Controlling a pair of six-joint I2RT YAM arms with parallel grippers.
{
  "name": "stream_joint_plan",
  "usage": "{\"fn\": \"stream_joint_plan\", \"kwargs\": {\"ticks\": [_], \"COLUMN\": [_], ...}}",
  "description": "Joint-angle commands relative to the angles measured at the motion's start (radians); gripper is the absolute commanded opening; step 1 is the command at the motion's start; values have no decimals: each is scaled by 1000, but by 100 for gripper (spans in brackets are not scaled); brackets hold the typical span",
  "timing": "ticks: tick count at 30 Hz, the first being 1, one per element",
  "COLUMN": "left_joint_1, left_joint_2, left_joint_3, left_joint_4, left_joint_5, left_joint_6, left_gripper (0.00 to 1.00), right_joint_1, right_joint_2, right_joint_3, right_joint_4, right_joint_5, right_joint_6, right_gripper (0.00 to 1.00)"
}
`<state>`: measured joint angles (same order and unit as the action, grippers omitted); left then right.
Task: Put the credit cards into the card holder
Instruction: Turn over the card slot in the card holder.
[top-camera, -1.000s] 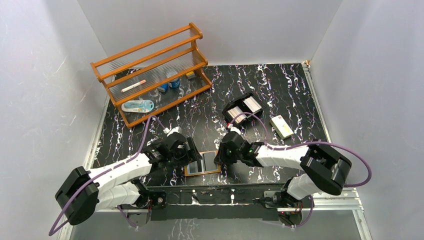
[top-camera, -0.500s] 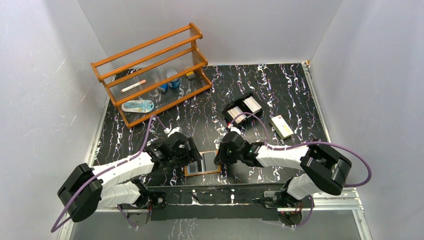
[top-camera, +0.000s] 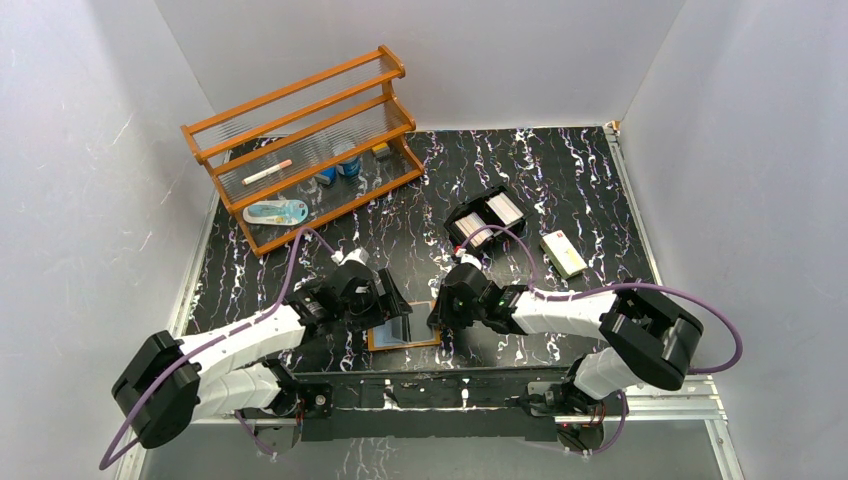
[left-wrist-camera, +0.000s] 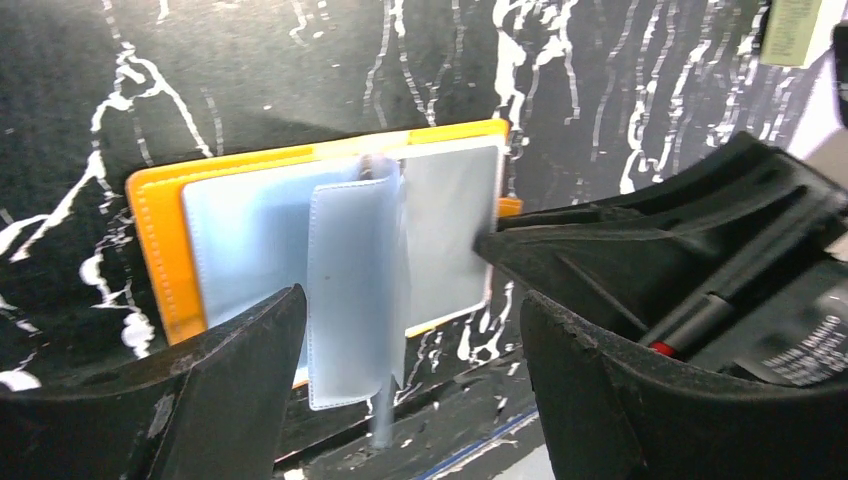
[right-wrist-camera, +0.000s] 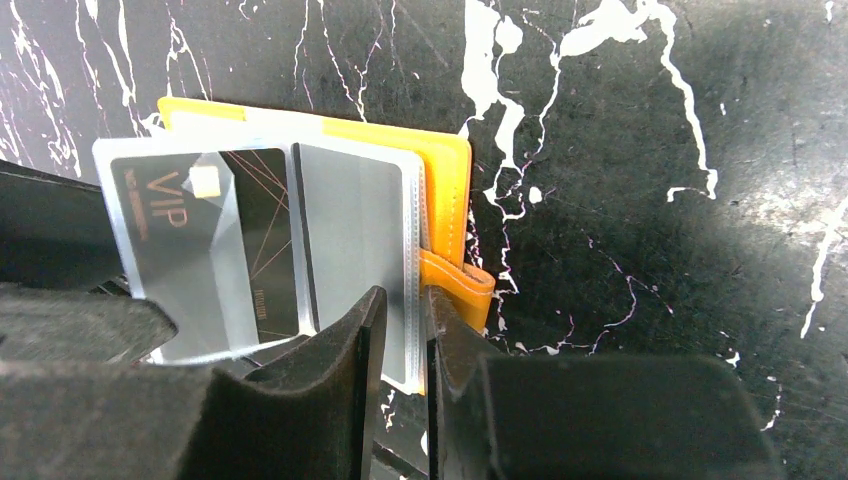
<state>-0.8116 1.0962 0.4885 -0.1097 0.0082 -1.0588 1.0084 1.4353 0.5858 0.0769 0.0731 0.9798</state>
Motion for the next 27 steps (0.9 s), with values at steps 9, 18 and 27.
{"fn": "stream_joint_plan", "kwargs": {"ticks": [9, 18, 27], "left_joint_1": [2, 2, 2], "left_joint_2": [-8, 48, -34], "left_joint_3": [40, 61, 131], "left_joint_4": [130, 110, -180], "left_joint_5": [89, 83, -105], "left_joint_6": [-5, 14, 87], "left_gripper": [77, 76, 73], "right_joint_1": [9, 7, -48], "right_joint_2": [1, -129, -248], "right_joint_3": [-7, 29, 104], "right_joint_4": [-63, -218, -296], "right_joint_5": [15, 140, 190], "right_joint_6": [-18, -74, -243], "right_gripper": [28, 29, 34]}}
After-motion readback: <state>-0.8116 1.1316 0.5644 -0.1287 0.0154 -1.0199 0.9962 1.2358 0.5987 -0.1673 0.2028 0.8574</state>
